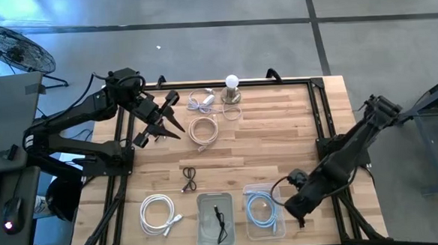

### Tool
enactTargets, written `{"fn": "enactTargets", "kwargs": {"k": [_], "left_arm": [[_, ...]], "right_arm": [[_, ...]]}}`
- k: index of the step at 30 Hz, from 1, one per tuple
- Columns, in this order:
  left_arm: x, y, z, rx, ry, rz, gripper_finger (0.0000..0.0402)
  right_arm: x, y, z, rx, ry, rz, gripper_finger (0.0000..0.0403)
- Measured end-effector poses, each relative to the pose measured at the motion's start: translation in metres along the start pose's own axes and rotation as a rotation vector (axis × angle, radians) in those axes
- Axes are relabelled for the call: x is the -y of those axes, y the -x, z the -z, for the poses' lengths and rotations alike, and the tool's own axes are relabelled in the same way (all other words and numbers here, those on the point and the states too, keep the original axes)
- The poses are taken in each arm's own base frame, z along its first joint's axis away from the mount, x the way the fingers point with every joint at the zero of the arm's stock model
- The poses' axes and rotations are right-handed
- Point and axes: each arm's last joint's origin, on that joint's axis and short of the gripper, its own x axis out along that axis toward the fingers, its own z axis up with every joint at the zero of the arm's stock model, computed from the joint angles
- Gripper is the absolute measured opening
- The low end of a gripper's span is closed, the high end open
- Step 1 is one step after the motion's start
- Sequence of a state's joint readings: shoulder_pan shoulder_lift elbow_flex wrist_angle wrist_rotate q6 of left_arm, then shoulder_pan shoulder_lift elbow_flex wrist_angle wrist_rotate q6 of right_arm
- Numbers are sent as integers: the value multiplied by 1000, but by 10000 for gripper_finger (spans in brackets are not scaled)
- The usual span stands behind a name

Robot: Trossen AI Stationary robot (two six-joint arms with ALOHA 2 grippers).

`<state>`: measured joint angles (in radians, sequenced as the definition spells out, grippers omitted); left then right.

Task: Pick & Place USB Port
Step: Put the black USB cable into the gray bin

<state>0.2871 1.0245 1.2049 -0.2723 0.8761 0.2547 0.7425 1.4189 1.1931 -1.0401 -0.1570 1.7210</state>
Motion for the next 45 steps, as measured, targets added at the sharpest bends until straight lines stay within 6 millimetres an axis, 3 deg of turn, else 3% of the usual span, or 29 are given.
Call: {"fn": "enactTargets", "kwargs": {"k": [6, 15, 34, 45], "left_arm": [[0, 0, 0, -1, -9, 1, 97], [1, 0, 0, 7, -9, 29, 97], [3, 0, 5, -23, 15, 68, 97], [3, 0, 5, -26, 18, 67, 97]], "right_arm": [[-8, -31, 0, -51, -16, 120, 245], [-17, -60, 4, -17, -78, 162, 245], [3, -100, 7, -69, -168, 158, 240], [6, -107, 5, -56, -170, 132, 237]]}}
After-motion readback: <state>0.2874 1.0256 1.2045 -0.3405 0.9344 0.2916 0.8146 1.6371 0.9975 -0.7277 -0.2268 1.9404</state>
